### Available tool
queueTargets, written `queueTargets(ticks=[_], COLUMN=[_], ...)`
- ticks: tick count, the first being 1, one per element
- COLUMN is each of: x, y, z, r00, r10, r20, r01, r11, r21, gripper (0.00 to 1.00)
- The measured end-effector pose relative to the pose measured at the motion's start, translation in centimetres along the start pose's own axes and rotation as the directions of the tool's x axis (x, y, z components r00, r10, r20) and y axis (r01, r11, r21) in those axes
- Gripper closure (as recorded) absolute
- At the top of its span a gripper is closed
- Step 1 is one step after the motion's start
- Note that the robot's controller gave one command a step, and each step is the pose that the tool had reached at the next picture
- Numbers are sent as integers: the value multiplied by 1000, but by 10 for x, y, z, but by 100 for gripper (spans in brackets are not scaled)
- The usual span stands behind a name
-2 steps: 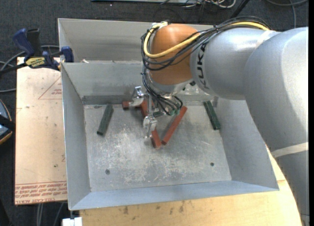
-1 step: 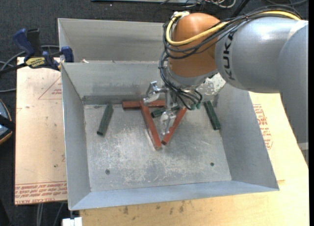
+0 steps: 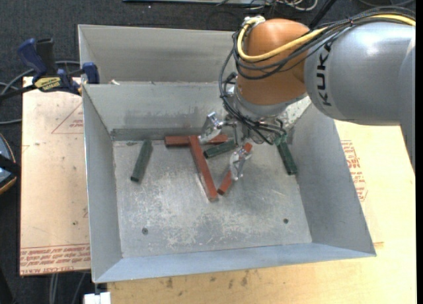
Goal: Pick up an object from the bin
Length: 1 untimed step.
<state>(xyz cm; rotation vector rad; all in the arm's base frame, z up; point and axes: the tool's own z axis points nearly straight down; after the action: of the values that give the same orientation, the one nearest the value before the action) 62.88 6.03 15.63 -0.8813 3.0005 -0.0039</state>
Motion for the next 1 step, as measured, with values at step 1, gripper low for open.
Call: queueTargets(ticks=[1], x=[-10], y=[10], z=[43], r00=[949], r10=[-314], r20=[-7], r01=[314], r11=[949], r21=[-8], gripper=[0])
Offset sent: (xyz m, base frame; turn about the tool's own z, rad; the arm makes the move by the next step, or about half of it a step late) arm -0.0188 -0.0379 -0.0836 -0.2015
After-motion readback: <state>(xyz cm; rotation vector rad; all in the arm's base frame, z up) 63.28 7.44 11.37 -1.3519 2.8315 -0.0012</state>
